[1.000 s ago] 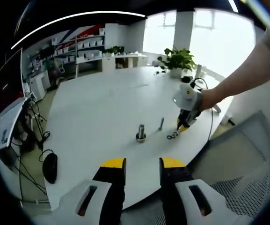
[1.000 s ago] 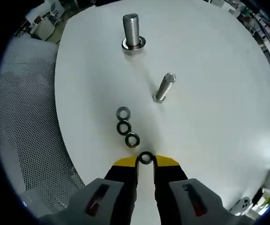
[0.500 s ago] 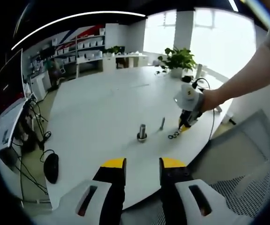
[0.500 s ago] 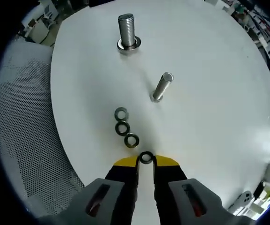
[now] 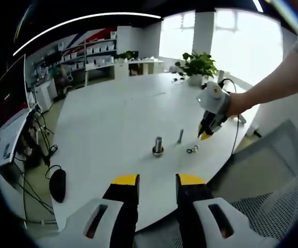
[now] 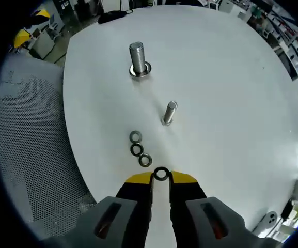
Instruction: Place the washer onto the threaded stud by aligning its center hole with the stud, sliding it down to the base, and recovering from edge contact or off-axis alignment until the washer reaches the visible bottom stop.
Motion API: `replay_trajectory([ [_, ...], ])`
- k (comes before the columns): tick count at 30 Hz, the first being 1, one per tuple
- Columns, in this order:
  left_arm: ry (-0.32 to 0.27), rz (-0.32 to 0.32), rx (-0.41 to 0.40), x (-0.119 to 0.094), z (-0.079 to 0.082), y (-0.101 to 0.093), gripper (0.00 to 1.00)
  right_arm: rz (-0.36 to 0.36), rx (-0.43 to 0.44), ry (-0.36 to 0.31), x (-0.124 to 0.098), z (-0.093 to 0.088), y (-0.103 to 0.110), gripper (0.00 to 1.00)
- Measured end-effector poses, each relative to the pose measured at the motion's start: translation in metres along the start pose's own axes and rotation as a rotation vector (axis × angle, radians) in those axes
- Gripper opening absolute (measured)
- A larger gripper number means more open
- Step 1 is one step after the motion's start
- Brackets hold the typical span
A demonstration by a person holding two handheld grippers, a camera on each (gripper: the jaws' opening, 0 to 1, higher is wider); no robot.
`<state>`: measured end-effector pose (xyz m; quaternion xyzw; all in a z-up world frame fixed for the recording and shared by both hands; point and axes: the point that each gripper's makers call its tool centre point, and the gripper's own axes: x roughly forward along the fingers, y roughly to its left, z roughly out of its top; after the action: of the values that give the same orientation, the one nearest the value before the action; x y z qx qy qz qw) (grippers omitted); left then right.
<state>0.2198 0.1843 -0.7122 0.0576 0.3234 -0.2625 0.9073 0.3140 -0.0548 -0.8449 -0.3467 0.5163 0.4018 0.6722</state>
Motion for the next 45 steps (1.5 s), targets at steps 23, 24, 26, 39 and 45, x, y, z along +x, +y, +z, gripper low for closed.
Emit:
replay_trajectory([
  [23, 0.004, 0.001, 0.0, 0.001, 0.0, 0.0, 0.26, -0.024, -0.084, -0.115, -0.023, 0.057, -0.007, 0.13],
  [24, 0.003, 0.002, 0.0, 0.001, 0.0, 0.001, 0.26, -0.022, -0.085, -0.118, -0.024, 0.059, -0.007, 0.13],
  [26, 0.001, 0.0, -0.002, 0.001, 0.0, 0.001, 0.26, -0.028, -0.092, -0.123, -0.025, 0.061, -0.007, 0.13],
  [39, 0.001, -0.004, -0.003, 0.001, 0.0, 0.0, 0.26, -0.034, -0.116, -0.128, -0.02, 0.073, -0.009, 0.13],
  [45, -0.002, -0.002, -0.007, 0.001, 0.0, 0.001, 0.26, -0.029, -0.134, -0.097, -0.012, 0.071, -0.008, 0.13],
])
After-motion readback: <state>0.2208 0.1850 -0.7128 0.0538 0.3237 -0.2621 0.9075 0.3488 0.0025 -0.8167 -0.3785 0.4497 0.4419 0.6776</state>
